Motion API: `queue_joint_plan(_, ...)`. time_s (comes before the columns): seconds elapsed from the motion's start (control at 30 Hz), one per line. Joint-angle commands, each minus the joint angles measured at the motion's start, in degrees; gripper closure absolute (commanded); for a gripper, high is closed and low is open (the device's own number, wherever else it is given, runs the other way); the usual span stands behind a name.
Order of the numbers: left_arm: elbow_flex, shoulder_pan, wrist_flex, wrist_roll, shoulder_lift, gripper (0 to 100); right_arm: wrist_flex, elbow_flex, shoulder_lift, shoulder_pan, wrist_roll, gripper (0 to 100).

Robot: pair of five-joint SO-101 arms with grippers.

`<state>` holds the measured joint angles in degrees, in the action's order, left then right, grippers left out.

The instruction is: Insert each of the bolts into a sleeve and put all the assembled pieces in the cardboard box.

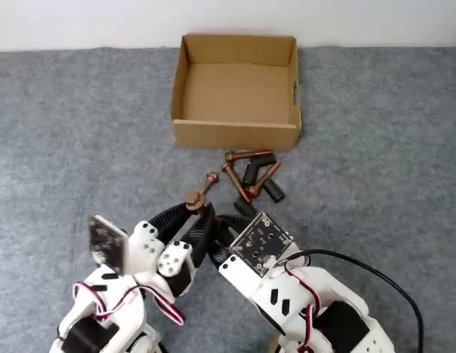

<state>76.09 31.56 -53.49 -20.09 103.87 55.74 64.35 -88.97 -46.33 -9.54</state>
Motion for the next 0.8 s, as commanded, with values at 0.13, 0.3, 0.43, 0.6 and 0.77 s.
queue_joint_plan(0.13,2.33,-0.09,-3.16,3.43,-0.26,88,-1.63,-0.97,-0.31,-0.22,-1.05,99.0)
queue_joint_plan(0.3,1.10,0.79,-10.29,3.43,-0.09,85,-1.63,-0.44,-0.31,-0.22,-1.05,99.0)
queue_joint_plan(0.43,-1.71,3.69,-11.69,3.25,-0.09,85,-1.63,0.09,-0.31,-0.22,-0.97,99.0)
queue_joint_plan(0.6,-3.30,3.52,-11.96,3.25,-0.18,85,-1.71,0.53,-0.31,-0.22,-0.97,99.0)
queue_joint_plan(0.77,-4.26,2.55,-11.78,3.34,-0.18,85,-1.71,0.53,-0.31,-0.22,-0.88,99.0)
